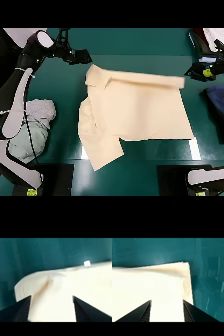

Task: Fold the shirts.

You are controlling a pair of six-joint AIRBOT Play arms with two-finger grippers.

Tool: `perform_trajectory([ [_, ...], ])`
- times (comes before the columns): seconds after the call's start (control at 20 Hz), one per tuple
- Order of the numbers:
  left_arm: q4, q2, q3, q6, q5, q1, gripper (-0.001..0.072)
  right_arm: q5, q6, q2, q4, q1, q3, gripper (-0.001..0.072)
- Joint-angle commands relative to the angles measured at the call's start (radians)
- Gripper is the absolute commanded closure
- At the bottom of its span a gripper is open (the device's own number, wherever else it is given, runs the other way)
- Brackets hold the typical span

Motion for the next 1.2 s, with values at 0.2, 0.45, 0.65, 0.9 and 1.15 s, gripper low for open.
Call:
perform_trajectory([
  [0.2, 0.013, 0.039, 0.058, 0.030, -0.392, 0.123, 0.0168, 0.145, -0.092, 0.091, -0.003, -0.023, -0.037, 0.0386],
  [0.45, -0.007, 0.179, -0.249, 0.088, -0.444, 0.128, 0.0322, 0.206, -0.186, 0.303, -0.003, -0.024, -0.360, 0.0386],
  [0.65, -0.005, 0.435, -0.769, 0.107, -0.256, 0.131, 0.0322, 0.183, -0.203, 0.453, 0.002, -0.052, -0.535, 0.0386],
  [0.9, -0.128, 0.673, -1.200, 0.177, -0.116, 0.131, 0.0321, 0.159, -0.203, 0.575, 0.095, -0.114, -0.639, 0.0386],
  [1.15, -0.188, 0.693, -1.334, 0.188, -0.043, 0.131, 0.0321, 0.169, -0.203, 0.626, 0.123, -0.135, -0.651, 0.0386],
])
